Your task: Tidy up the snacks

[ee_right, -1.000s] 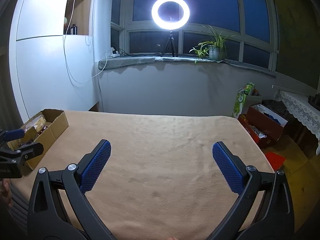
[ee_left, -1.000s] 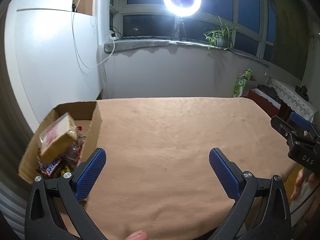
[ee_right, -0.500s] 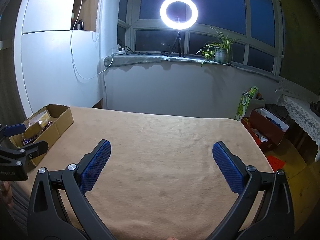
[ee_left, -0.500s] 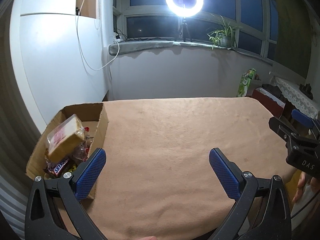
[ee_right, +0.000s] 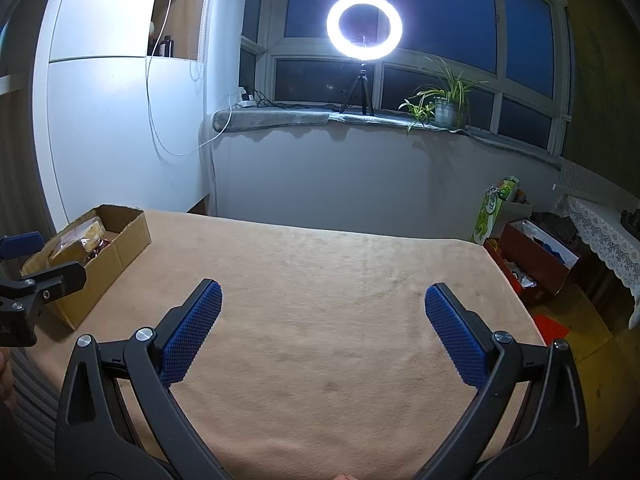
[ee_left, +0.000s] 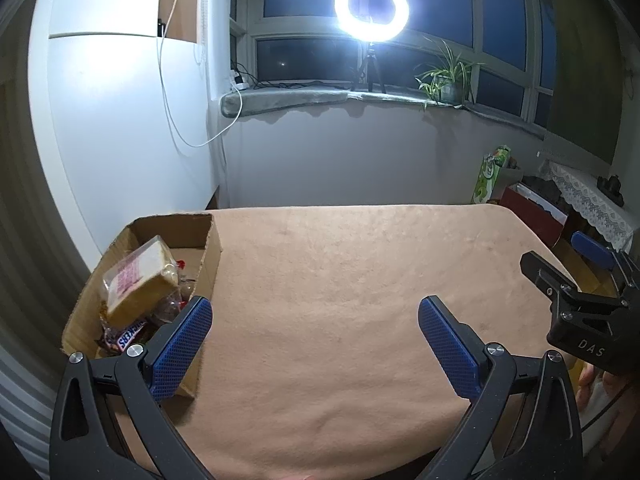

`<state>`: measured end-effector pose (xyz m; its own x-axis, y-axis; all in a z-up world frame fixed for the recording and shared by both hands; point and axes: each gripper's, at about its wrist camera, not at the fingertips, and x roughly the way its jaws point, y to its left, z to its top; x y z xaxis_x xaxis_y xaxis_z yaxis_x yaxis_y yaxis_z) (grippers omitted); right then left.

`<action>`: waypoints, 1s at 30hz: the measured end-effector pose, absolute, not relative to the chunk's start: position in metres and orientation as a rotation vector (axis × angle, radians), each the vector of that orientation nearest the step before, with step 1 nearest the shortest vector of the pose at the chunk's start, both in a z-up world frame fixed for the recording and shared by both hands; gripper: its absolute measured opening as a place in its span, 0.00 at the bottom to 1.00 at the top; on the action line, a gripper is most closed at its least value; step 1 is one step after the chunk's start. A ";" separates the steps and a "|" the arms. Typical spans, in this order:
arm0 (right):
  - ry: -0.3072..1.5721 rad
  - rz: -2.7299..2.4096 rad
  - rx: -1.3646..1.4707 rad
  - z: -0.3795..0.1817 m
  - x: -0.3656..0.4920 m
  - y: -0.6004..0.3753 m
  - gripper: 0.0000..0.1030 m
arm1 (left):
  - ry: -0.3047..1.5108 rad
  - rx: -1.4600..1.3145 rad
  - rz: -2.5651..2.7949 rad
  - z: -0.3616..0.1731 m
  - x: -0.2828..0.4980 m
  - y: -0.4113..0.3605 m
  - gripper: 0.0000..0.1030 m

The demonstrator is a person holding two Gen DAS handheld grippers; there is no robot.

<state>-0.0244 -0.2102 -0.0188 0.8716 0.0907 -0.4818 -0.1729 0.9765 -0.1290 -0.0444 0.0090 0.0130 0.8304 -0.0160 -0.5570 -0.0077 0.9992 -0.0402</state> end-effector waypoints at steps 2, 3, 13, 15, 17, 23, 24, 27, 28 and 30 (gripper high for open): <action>0.494 0.142 -0.172 -0.018 -0.024 -0.210 1.00 | 0.591 -0.042 -0.004 0.013 -0.044 0.010 1.00; 0.495 0.142 -0.173 -0.018 -0.025 -0.210 1.00 | 0.591 -0.042 -0.004 0.013 -0.044 0.010 1.00; 0.496 0.142 -0.174 -0.018 -0.024 -0.210 1.00 | 0.593 -0.041 -0.007 0.013 -0.043 0.010 1.00; 0.495 0.143 -0.174 -0.018 -0.025 -0.210 1.00 | 0.593 -0.042 -0.007 0.013 -0.043 0.010 1.00; 0.495 0.143 -0.174 -0.019 -0.024 -0.210 1.00 | 0.592 -0.041 -0.007 0.013 -0.043 0.010 1.00; 0.496 0.144 -0.172 -0.018 -0.023 -0.210 1.00 | 0.597 -0.040 -0.005 0.013 -0.042 0.011 1.00; 0.496 0.145 -0.172 -0.018 -0.023 -0.210 1.00 | 0.597 -0.040 -0.006 0.013 -0.042 0.011 1.00; 0.498 0.143 -0.172 -0.019 -0.023 -0.210 1.00 | 0.597 -0.040 -0.005 0.012 -0.042 0.011 1.00; 0.499 0.144 -0.171 -0.018 -0.023 -0.210 1.00 | 0.598 -0.039 -0.005 0.012 -0.042 0.011 1.00; 0.500 0.144 -0.171 -0.020 -0.023 -0.211 1.00 | 0.600 -0.039 -0.007 0.012 -0.041 0.012 1.00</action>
<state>-0.0226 -0.2109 -0.0195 0.8679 0.0947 -0.4877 -0.1783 0.9757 -0.1278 -0.0413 0.0116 0.0119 0.8253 -0.0180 -0.5644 -0.0047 0.9992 -0.0389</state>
